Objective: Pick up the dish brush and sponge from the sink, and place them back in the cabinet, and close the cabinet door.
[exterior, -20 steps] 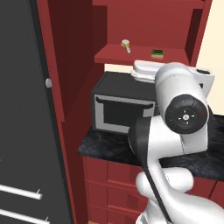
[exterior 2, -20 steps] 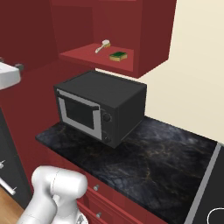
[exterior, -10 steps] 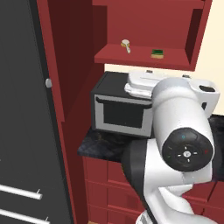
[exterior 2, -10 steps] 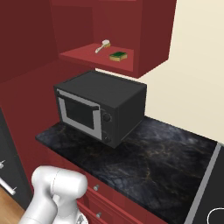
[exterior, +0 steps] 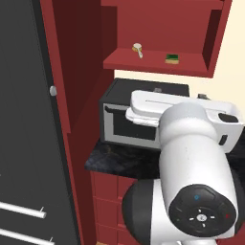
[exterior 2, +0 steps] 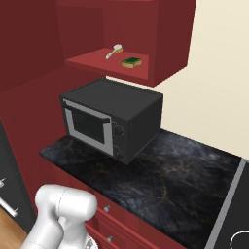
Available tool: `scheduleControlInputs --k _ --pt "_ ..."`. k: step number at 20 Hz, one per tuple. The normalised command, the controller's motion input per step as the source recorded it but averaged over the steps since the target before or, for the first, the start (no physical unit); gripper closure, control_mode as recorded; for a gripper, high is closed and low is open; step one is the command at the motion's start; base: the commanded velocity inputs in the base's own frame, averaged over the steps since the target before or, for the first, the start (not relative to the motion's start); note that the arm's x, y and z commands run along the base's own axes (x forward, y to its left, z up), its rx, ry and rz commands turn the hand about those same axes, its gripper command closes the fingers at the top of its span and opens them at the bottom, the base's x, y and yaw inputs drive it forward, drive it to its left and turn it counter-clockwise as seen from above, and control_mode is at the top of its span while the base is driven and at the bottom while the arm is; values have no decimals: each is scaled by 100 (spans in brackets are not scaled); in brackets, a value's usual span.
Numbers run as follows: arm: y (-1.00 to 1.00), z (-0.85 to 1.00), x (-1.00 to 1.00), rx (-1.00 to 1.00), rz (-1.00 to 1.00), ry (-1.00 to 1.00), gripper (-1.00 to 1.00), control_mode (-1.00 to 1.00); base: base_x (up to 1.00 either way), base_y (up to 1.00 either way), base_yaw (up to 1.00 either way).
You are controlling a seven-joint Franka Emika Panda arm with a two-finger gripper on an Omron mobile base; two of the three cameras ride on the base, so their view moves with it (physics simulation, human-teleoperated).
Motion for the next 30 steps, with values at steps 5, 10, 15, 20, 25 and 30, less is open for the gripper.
scheduleControlInputs --k 5,10,15,20,25,30 --pt "23 0 -29 0 0 -2 -100 -100 0 0 0" --pt "23 0 -16 0 0 -1 -100 -100 0 0 0" --pt "24 0 -5 0 0 0 -100 -100 0 0 0" --pt "28 0 0 0 0 0 -100 -100 0 0 0" --pt "26 0 0 0 0 -2 -100 -100 0 0 0" --pt "25 0 0 0 0 -1 -100 -100 0 0 0"
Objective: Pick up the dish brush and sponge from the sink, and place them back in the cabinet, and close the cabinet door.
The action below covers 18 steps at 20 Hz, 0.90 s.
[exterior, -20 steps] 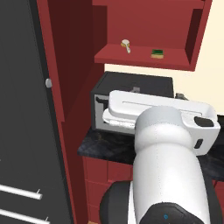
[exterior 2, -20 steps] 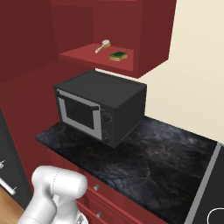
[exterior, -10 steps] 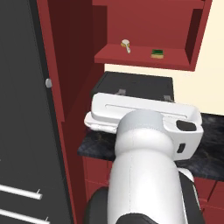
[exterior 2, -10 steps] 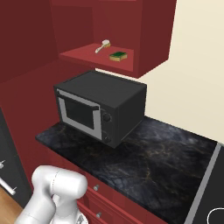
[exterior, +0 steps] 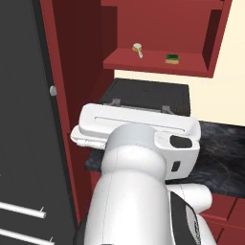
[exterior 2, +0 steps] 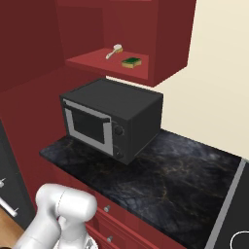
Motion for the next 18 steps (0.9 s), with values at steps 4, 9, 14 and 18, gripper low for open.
scheduleControlInputs --k 4,9,14,18 --pt "25 0 0 0 0 0 -100 -100 0 0 0" --pt "20 0 0 0 0 0 -100 -100 0 0 0" --pt "14 0 0 0 0 0 -100 -100 0 0 0" --pt "9 0 0 0 0 0 -100 -100 0 0 0"
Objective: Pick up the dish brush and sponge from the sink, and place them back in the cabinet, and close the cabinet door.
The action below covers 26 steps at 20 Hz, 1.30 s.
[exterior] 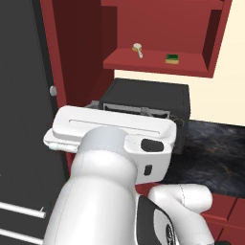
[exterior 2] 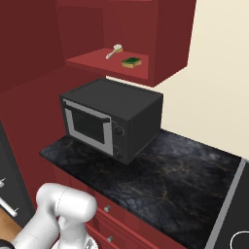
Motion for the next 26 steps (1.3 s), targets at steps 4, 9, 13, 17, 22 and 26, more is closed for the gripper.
scheduleControlInputs --k 4,9,13,17,22,26 --pt "12 0 4 0 0 0 -100 -100 0 0 0" --pt "16 0 12 0 0 0 -100 -100 0 0 0" --pt "13 0 14 0 0 0 -100 -100 0 0 0" --pt "10 0 16 0 0 0 -100 -100 0 0 0" --pt "13 -1 15 0 0 0 -100 -100 0 0 0" --pt "18 -7 16 0 0 -1 -100 -100 0 0 0"
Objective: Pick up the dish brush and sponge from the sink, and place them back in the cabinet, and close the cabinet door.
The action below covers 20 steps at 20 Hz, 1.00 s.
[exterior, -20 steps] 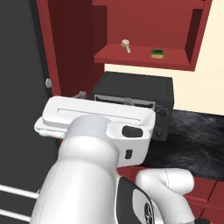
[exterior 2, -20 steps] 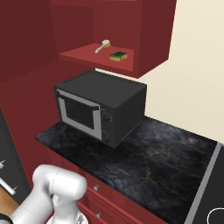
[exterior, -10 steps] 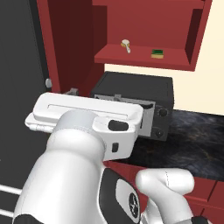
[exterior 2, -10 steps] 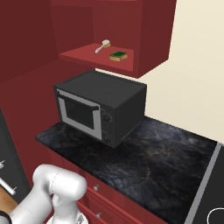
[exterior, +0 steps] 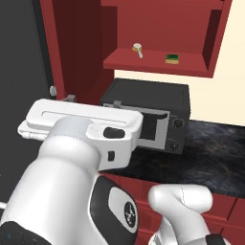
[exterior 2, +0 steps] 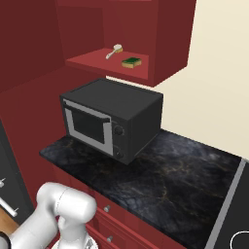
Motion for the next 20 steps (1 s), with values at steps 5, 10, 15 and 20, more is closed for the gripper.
scheduleControlInputs --k 5,10,15,20 --pt "19 -9 16 0 0 -1 -100 -100 0 0 0" --pt "16 -7 14 0 0 -1 -100 -100 0 0 0" --pt "18 -9 15 0 0 0 -100 -100 0 0 0" --pt "17 -10 14 0 0 -1 -100 -100 0 0 0"
